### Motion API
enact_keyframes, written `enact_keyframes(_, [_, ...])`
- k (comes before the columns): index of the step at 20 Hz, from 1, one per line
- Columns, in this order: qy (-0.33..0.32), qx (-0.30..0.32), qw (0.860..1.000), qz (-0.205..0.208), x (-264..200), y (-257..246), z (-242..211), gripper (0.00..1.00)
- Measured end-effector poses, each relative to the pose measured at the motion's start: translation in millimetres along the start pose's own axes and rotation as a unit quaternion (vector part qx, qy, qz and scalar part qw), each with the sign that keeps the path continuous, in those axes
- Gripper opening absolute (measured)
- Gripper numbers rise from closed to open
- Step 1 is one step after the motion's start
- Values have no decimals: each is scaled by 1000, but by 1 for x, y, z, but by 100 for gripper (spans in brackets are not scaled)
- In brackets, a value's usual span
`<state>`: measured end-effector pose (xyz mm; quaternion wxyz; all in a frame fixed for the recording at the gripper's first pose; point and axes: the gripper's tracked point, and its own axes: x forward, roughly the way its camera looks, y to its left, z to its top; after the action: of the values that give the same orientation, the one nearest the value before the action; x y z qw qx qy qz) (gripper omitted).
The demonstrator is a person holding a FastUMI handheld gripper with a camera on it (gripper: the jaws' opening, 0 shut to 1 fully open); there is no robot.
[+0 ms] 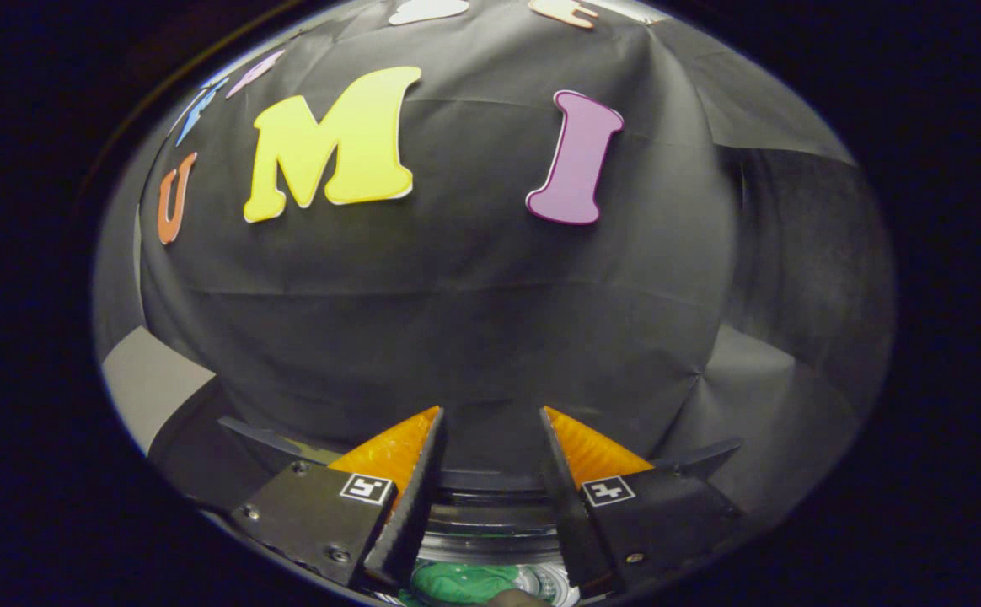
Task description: Put the clothes into the washing machine and then close the washing machine lid.
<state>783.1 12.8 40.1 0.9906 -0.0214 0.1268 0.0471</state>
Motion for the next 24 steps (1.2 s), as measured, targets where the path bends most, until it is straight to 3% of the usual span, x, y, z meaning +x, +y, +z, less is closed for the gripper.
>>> enact_keyframes(24, [-106, 13, 994, 0, -52, -1, -15, 68])
